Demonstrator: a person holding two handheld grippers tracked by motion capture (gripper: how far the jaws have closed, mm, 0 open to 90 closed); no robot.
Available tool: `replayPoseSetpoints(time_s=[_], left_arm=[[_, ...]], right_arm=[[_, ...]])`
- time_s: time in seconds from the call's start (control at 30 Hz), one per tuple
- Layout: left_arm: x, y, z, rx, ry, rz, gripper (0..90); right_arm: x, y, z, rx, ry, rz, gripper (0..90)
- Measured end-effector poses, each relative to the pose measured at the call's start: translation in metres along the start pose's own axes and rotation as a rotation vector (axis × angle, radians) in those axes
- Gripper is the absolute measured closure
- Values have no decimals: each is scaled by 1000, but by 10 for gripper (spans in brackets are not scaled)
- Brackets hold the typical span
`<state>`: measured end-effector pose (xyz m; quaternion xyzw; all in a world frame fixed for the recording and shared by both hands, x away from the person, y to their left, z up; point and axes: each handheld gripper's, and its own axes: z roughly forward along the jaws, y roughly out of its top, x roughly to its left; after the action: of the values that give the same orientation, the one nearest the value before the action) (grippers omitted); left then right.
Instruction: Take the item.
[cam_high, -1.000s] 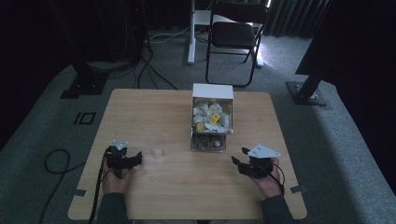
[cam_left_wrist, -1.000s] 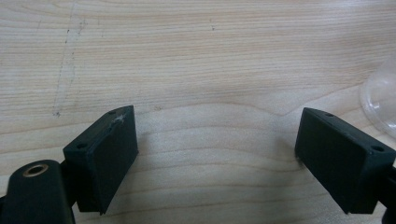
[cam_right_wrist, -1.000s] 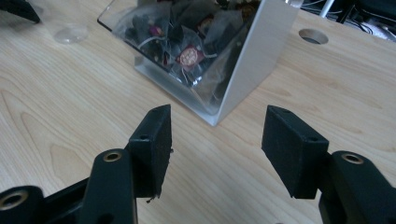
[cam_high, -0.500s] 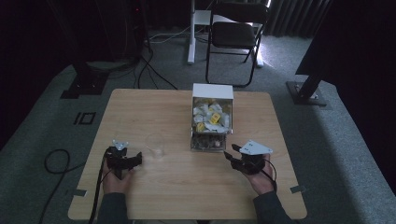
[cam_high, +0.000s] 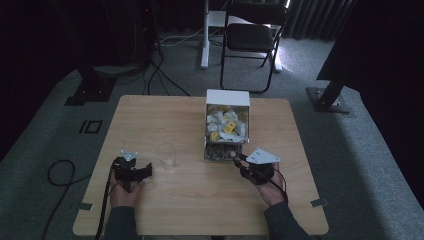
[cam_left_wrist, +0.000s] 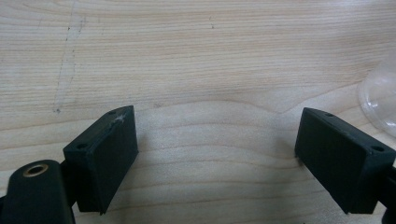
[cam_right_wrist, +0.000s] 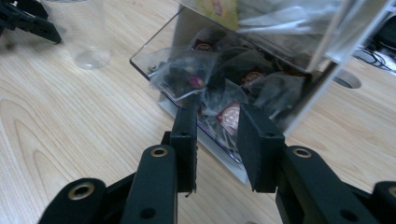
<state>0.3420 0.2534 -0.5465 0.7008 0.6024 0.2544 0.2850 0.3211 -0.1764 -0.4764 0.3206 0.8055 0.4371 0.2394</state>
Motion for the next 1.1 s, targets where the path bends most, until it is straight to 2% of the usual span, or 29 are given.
replayPoseSetpoints(time_s=[0.17, 0.23, 0.37, 0.57, 0.8, 1.1], left_arm=[[-1, 0, 0, -3, 0, -2, 136], [-1, 0, 0, -2, 0, -2, 136], [-1, 0, 0, -2, -1, -2, 136], [-1, 0, 0, -2, -1, -2, 136], [-1, 0, 0, -3, 0, -2, 136], [-1, 0, 0, -3, 0, -2, 136]], right_arm=[[4, 2, 10, -1, 17, -9, 655], [6, 4, 18, 2, 49, -8, 630], [7, 6, 25, 7, 62, -12, 626], [13, 5, 35, 28, 54, -30, 623], [13, 4, 42, 46, 66, -29, 622], [14, 4, 36, 66, 88, -43, 659]])
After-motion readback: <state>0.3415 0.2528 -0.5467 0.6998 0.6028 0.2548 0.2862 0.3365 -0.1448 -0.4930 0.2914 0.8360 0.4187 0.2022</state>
